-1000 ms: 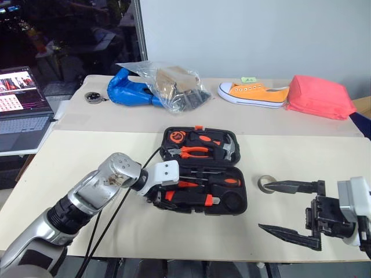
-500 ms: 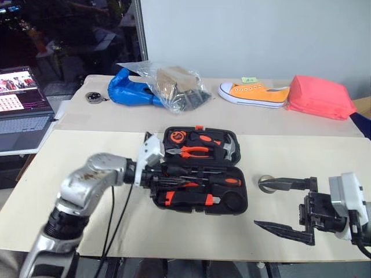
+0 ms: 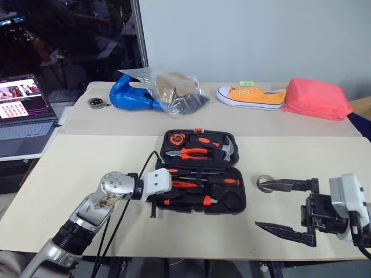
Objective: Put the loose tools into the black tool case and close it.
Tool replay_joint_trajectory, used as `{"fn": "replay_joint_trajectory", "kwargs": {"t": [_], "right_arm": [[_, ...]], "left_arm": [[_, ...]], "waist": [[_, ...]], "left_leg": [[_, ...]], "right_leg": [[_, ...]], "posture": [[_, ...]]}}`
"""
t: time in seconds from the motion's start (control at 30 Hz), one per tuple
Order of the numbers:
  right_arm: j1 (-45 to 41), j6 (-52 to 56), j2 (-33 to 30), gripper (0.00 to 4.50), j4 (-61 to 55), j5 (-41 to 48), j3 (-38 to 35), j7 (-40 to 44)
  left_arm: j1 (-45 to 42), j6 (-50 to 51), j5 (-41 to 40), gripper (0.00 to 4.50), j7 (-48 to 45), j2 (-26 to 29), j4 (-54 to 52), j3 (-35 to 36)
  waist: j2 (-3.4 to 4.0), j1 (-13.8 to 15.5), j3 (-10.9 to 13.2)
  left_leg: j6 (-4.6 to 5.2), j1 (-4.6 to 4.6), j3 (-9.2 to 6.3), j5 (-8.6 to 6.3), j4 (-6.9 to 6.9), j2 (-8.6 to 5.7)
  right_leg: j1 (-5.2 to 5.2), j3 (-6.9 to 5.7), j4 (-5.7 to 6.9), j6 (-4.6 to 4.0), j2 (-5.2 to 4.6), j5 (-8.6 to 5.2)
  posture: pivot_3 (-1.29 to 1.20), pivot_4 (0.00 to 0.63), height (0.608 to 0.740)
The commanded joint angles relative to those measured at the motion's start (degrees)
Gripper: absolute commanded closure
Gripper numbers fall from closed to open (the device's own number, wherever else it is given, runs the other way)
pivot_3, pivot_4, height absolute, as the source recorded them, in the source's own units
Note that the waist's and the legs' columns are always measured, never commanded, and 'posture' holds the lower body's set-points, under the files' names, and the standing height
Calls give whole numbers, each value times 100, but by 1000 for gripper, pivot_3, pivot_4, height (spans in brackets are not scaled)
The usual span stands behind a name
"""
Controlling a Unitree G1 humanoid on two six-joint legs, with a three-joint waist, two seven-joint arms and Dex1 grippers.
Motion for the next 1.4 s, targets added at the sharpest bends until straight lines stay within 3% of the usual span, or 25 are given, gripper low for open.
{"fn": "replay_joint_trajectory", "kwargs": {"t": [0.03, 0.17, 0.27, 0.33, 0.43, 0.6, 0.8, 1.2, 1.3, 1.4], "right_arm": [[-49, 26, -73, 0, -131, 85, -146, -33], [-31, 3, -44, 0, -134, 73, -126, -26], [-47, -14, -18, 0, -130, 73, -80, -43], [-75, -26, -2, 0, -126, 56, -16, -67], [-89, -38, 11, 0, -119, 47, 32, -74], [-157, -47, 0, 0, -75, 57, 135, -74], [-194, -31, 26, 0, -108, 41, 221, -104], [14, -26, 59, 0, -262, 61, 155, -209], [72, -28, 57, 0, -293, 70, 128, -228], [132, -26, 57, 0, -312, 91, 79, -224]], "left_arm": [[332, -416, 554, 4391, 196, -25, 553, -248], [370, -365, 134, 4391, 357, -201, 411, 243], [385, -52, -557, 4391, 333, -432, 94, 704], [400, 595, -1468, 4391, 131, -487, -535, 1050], [392, 1737, -2574, 4391, -159, -237, -1383, 1339], [500, 2991, -3515, 4391, -562, 449, -2187, 1448], [522, 2931, -3202, 4391, -269, 308, -2020, 1338], [433, 2894, -1553, 4391, -65, 406, -1251, 183], [426, 2966, -1567, 4391, -126, 404, -1202, 168], [483, 2934, -2718, 4391, -332, -28, -1636, 867]], "waist": [[8, -16, -5], [39, -12, -26], [40, 3, -26], [37, 8, -24], [15, 13, -9], [7, 5, -8], [-1, 32, -2], [-2, 25, -2], [-1, 26, -2], [-2, 5, -1]], "left_leg": [[0, 3, 1, 0, -2, 1], [0, 7, 10, 1, -1, -2], [1, 4, 10, 1, 0, -2], [2, -3, 9, 2, 3, -1], [3, -37, 6, 2, 3, 1], [9, -87, 5, -4, 0, -8], [14, -89, 3, -7, 1, -14], [14, -87, 0, -7, 5, -13], [14, -81, 1, -7, 5, -14], [14, -68, 4, -7, 5, -12]], "right_leg": [[-1, 3, 0, -13, 0, -2], [1, 7, 1, 0, -7, 7], [-6, 4, 0, 21, -5, 18], [-32, 0, 0, 27, -3, 20], [-66, -2, 2, 30, 2, 20], [-115, 0, -3, 29, -1, 21], [-115, -4, -8, 28, -4, 20], [-114, -4, -7, 26, 2, 18], [-108, -1, -6, 28, -3, 18], [-101, 1, -3, 38, -3, 12]], "posture": [[0, 150, 740], [0, 150, 740], [0, 150, 740], [0, 150, 740], [0, 150, 740], [0, 150, 740], [0, 150, 740], [0, 150, 740], [0, 150, 740], [0, 150, 740]]}}
